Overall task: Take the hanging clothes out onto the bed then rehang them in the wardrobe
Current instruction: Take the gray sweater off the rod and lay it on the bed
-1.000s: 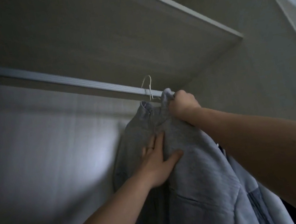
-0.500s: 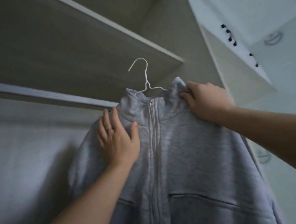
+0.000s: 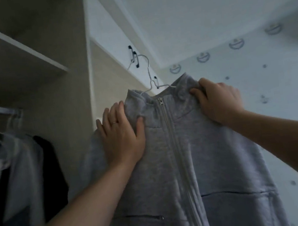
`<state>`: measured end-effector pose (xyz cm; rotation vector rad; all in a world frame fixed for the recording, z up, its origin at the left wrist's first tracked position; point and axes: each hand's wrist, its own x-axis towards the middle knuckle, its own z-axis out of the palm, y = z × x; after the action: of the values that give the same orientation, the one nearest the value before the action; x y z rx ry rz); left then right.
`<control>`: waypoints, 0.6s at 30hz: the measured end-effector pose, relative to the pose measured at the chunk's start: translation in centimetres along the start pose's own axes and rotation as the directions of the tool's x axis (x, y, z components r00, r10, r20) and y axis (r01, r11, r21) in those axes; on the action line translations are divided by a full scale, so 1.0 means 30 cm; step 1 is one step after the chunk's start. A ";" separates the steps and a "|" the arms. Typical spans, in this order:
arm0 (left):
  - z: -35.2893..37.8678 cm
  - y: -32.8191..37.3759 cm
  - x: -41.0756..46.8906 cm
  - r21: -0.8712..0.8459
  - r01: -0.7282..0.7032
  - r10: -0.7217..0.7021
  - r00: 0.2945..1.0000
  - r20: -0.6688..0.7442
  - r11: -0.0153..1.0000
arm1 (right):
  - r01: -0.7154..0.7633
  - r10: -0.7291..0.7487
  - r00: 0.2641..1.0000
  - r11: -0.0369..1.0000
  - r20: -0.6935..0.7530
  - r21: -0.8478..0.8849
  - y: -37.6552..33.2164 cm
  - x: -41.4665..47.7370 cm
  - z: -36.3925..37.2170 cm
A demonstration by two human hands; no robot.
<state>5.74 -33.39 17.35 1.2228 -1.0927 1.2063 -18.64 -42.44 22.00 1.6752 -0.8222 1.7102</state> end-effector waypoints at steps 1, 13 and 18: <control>0.046 0.077 -0.027 -0.041 0.002 -0.001 1.000 0.017 0.999 | 0.006 -0.006 1.000 0.999 0.009 -0.042 0.087 -0.016 -0.037; 0.631 0.847 -0.537 -0.515 0.261 0.037 0.867 0.498 0.817 | -0.049 0.147 0.975 0.875 0.168 -0.481 0.938 -0.419 -0.410; 0.842 1.129 -0.791 -0.620 0.348 0.135 0.791 0.597 0.704 | -0.036 0.224 0.947 0.787 0.231 -0.616 1.199 -0.632 -0.530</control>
<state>-28.89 -61.14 -2.16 1.0281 -1.7218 0.1635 -56.20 -52.55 2.15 1.4409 -1.4810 1.0941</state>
